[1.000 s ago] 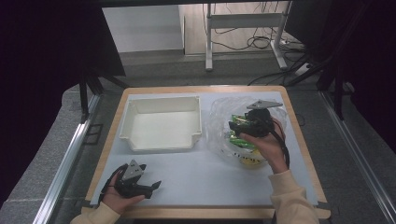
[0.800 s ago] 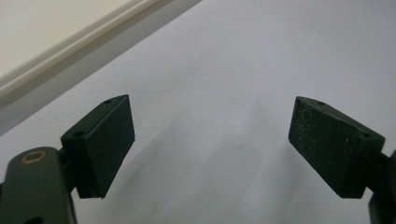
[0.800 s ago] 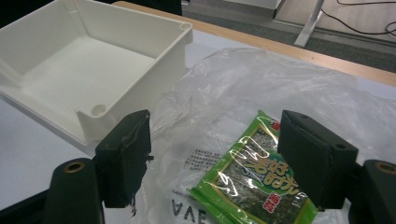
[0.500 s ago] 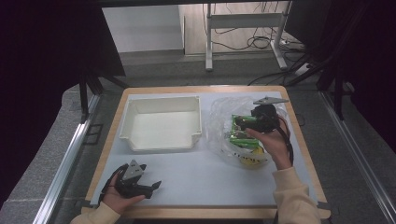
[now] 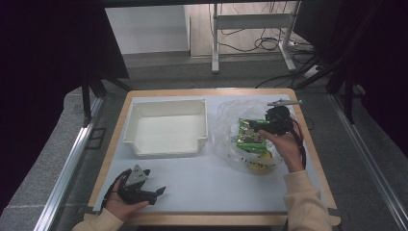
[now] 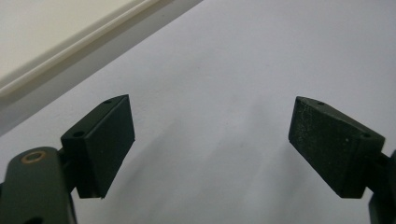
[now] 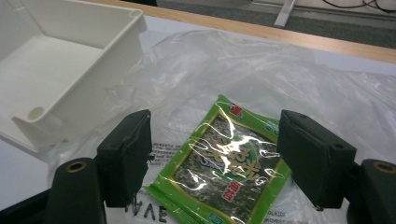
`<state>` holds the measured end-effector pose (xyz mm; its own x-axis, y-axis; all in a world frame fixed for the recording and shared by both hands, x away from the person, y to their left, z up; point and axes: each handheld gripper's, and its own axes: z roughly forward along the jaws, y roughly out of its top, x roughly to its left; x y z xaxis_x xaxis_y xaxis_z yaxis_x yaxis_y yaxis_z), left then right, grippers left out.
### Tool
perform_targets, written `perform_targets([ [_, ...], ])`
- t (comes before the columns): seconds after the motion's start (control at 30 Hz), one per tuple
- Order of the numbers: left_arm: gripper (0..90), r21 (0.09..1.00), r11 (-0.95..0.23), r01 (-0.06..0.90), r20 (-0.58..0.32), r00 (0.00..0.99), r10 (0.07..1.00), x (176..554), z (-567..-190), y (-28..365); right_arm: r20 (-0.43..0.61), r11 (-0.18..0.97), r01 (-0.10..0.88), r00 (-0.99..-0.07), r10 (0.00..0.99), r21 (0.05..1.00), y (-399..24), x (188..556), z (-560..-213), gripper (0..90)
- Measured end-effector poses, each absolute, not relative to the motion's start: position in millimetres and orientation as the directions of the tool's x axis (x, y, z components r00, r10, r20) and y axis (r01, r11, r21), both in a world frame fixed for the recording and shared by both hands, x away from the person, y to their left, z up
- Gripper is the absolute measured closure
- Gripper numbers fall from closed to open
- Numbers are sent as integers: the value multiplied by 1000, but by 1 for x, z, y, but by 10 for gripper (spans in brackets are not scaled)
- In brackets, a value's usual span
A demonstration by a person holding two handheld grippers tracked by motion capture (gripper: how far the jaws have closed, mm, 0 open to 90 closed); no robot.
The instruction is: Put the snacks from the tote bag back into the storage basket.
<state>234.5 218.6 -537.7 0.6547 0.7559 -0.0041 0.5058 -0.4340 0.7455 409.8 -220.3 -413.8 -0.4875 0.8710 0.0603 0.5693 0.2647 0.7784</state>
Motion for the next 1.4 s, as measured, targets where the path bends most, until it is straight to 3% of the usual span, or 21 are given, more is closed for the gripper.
perform_targets([
  [0.83,143,753,-441,488,12,660,751,232,-537,216,67,240,656,-407,911,715,-235,419,-430,348],
  [1.4,143,778,-462,426,18,720,694,225,-531,212,38,246,757,-336,941,606,-224,439,-447,387],
])
